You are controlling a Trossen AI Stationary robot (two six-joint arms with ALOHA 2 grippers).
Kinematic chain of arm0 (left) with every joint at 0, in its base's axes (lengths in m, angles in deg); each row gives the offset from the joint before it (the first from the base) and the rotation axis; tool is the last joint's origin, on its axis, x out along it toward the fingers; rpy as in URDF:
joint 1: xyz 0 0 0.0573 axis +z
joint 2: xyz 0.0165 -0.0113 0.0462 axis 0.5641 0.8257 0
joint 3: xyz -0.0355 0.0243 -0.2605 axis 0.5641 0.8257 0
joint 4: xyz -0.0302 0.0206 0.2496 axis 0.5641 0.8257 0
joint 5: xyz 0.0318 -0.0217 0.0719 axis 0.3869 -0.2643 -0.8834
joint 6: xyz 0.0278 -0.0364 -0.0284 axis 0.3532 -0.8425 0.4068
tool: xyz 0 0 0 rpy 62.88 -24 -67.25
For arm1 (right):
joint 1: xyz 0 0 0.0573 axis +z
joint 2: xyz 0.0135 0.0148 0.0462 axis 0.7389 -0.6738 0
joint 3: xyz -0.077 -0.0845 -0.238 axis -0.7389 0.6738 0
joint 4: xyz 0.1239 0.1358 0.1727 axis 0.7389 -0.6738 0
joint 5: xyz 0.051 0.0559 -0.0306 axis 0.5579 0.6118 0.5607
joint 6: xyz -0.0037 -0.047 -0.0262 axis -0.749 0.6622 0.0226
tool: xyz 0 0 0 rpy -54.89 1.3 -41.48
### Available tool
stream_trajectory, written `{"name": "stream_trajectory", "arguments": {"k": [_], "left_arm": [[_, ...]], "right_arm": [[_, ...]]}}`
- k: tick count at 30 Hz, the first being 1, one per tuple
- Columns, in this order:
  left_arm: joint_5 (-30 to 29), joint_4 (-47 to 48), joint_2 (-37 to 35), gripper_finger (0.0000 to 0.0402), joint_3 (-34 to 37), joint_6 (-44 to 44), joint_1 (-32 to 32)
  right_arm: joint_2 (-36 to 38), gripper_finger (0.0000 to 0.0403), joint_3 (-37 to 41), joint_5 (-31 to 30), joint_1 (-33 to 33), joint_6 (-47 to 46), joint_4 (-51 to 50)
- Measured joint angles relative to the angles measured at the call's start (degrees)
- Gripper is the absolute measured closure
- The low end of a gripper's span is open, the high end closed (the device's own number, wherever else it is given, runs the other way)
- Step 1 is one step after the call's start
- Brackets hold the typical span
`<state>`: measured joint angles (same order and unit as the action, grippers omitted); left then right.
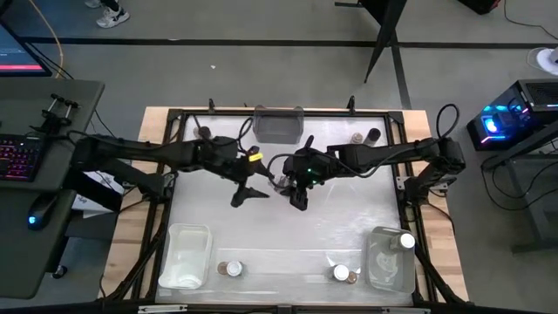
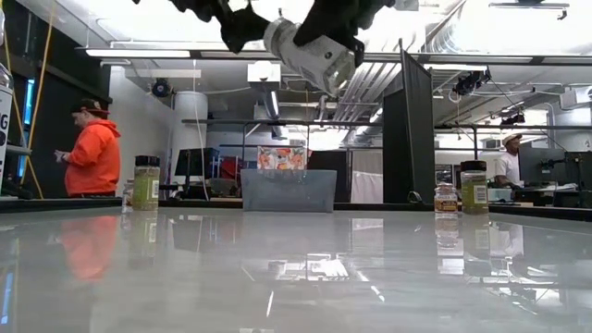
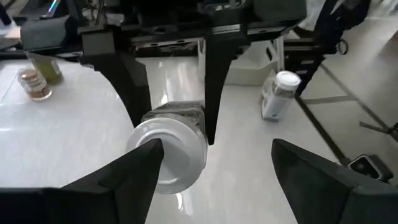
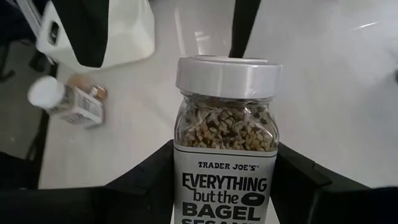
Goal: Sort spices by type
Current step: Put the top white seasoning bottle into the gray bin
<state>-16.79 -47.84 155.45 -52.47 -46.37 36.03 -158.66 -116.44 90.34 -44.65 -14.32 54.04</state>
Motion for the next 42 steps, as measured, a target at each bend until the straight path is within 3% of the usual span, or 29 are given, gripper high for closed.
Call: {"name": "stream_trajectory", "arguments": {"k": [9,13,21,42], "left_arm": [[-5.73,-4.61,-0.32,0.0108,-0.01,2.61,0.13],[-8.59,-2.25,-1.89,0.0108,-0.03,5.44,0.15],[-7.54,0.68,-1.34,0.0108,0.02,4.92,-0.02],[-4.32,-2.25,1.39,0.0108,0.01,-1.68,-0.46]], "right_arm": [[0.13,0.0209,-0.07,-0.23,0.05,0.68,-1.65],[0.13,0.0209,-0.07,-0.17,0.11,0.98,-0.98],[0.13,0.0209,-0.07,-0.54,0.04,3.27,1.35],[0.13,0.0209,-0.07,-2.96,0.04,14.16,3.82]]}}
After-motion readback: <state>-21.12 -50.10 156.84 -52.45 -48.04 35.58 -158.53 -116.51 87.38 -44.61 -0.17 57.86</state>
